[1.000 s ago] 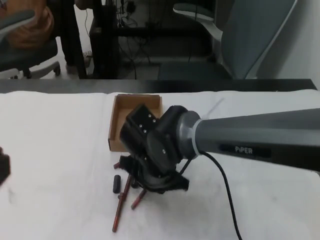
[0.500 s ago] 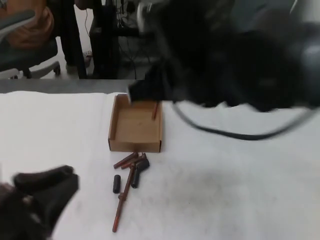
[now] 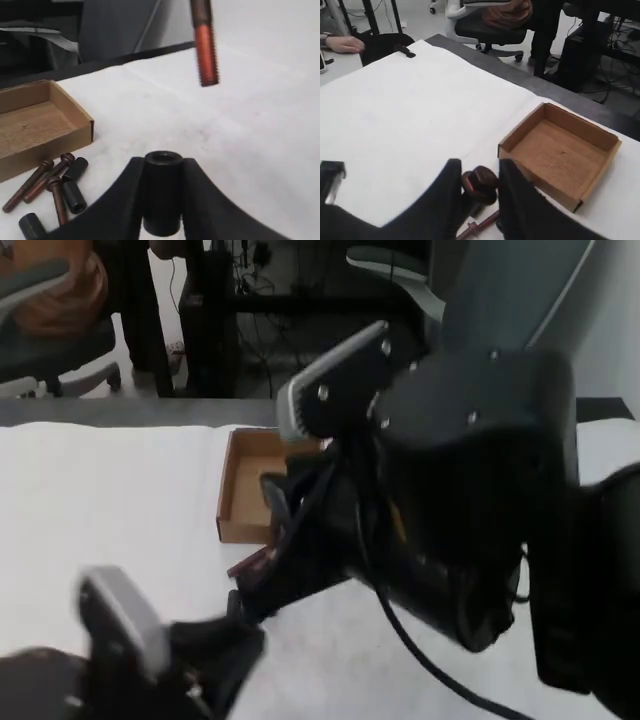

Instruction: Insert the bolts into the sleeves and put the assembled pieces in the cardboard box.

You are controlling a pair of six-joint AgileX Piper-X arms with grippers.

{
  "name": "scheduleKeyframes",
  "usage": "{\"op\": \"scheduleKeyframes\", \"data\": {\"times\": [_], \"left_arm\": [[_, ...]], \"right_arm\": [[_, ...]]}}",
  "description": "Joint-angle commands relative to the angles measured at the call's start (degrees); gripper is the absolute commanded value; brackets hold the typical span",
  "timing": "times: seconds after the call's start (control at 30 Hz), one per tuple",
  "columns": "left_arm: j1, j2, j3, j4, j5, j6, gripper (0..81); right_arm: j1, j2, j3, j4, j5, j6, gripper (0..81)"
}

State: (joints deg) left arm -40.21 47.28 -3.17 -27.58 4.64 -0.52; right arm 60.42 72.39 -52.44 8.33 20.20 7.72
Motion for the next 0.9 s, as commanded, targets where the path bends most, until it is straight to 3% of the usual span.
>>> {"op": "scheduleKeyframes", "data": {"times": [0.0, 0.1, 0.23, 0.4, 0.87], "left_arm": [[-5.2, 8.5, -0.1, -9.7, -6.1, 2.0, 1.8], [-8.1, 17.3, -0.1, -17.5, -6.7, 1.8, 1.8], [-8.6, 23.0, -0.1, -25.3, -8.1, 1.8, 1.8], [-8.6, 23.2, -0.1, -29.1, -8.1, 1.4, 1.8], [-8.6, 23.2, -0.1, -31.8, -8.0, -5.7, 1.8]], "right_arm": [[0.2, -0.3, 0.0, -1.7, 1.6, -1.4, 0.4], [0.1, -0.3, 0.0, -1.1, 1.5, -5.7, 0.4], [0.1, -0.3, 0.3, 1.4, 3.3, -6.4, 0.4], [0.1, 0.2, 0.5, 5.1, 5.1, -6.7, 0.4], [0.1, 2.8, 2.7, -2.1, 5.0, -6.2, 0.4]]}}
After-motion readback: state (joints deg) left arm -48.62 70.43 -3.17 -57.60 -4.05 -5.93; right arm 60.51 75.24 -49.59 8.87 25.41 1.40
